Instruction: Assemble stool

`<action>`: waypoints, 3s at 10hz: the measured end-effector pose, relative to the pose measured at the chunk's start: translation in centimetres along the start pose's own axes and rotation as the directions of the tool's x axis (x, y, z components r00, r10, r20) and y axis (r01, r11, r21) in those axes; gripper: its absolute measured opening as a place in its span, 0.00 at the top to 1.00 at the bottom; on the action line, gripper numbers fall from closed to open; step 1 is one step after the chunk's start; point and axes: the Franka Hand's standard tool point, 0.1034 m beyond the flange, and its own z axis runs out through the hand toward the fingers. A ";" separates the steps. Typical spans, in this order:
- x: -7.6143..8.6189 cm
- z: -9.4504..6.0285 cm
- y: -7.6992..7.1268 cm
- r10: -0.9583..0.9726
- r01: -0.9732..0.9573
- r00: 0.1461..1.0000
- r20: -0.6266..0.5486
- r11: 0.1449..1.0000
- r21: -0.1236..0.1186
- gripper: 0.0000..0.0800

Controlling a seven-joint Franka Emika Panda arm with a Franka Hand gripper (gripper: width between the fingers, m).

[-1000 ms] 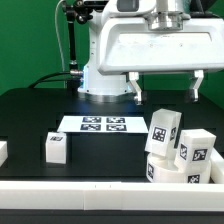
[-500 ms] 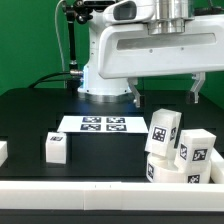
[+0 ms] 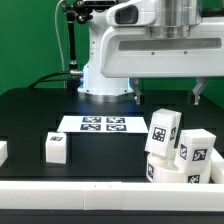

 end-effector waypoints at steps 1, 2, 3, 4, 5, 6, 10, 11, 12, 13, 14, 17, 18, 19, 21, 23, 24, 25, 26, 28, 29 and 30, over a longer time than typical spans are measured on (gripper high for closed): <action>0.0 0.0 0.0 0.007 -0.007 1.000 0.000 1.000 0.000 0.19; 0.0 0.0 0.0 0.021 -0.021 1.000 0.000 1.000 0.000 0.19; 0.0 0.0 0.0 0.025 -0.025 1.000 0.001 1.000 0.000 0.19; 0.0 0.1 -0.1 0.082 -0.082 0.997 0.001 0.997 0.002 0.19; 0.0 0.1 -0.1 0.162 -0.162 0.987 0.002 0.987 0.002 0.19; 0.2 0.0 0.4 0.255 -0.255 0.967 0.002 0.967 0.012 0.19; 0.6 -0.1 0.7 0.529 -0.529 0.848 0.011 0.848 0.031 0.19; 0.6 0.0 0.7 0.564 -0.564 0.826 0.010 0.825 0.031 0.19; 0.9 0.4 0.7 0.564 -0.562 0.826 -0.015 0.826 0.046 0.19; 0.9 0.8 0.7 0.557 -0.555 0.830 -0.039 0.830 0.060 0.19; 0.8 1.1 0.5 0.555 -0.551 0.831 -0.052 0.832 0.066 0.19; 0.4 2.0 0.2 0.544 -0.539 0.836 -0.074 0.839 0.075 0.19; 0.4 2.0 0.2 0.540 -0.535 0.838 -0.074 0.841 0.075 0.19; 0.4 2.1 0.4 0.533 -0.529 0.843 -0.074 0.846 0.073 0.19; 0.4 2.4 1.1 0.515 -0.511 0.854 -0.075 0.857 0.065 0.19; 0.5 2.7 1.8 0.499 -0.496 0.863 -0.074 0.866 0.059 0.20; 0.4 2.8 1.8 0.498 -0.495 0.864 -0.073 0.867 0.058 0.41; 0.4 2.8 1.7 0.497 -0.494 0.865 -0.073 0.868 0.058 0.58; 0.4 2.8 1.7 0.497 -0.493 0.865 -0.073 0.868 0.058 0.58; 0.4 2.8 1.6 0.510 -0.506 0.857 -0.072 0.860 0.060 0.58; 0.4 2.8 1.6 0.525 -0.521 0.848 -0.071 0.851 0.061 0.58; 0.4 2.8 1.5 0.574 -0.570 0.817 -0.064 0.819 0.069 0.58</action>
Offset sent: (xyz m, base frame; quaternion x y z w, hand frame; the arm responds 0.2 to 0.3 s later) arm 0.0000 0.0000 0.0000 0.0000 0.0000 0.0650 0.9979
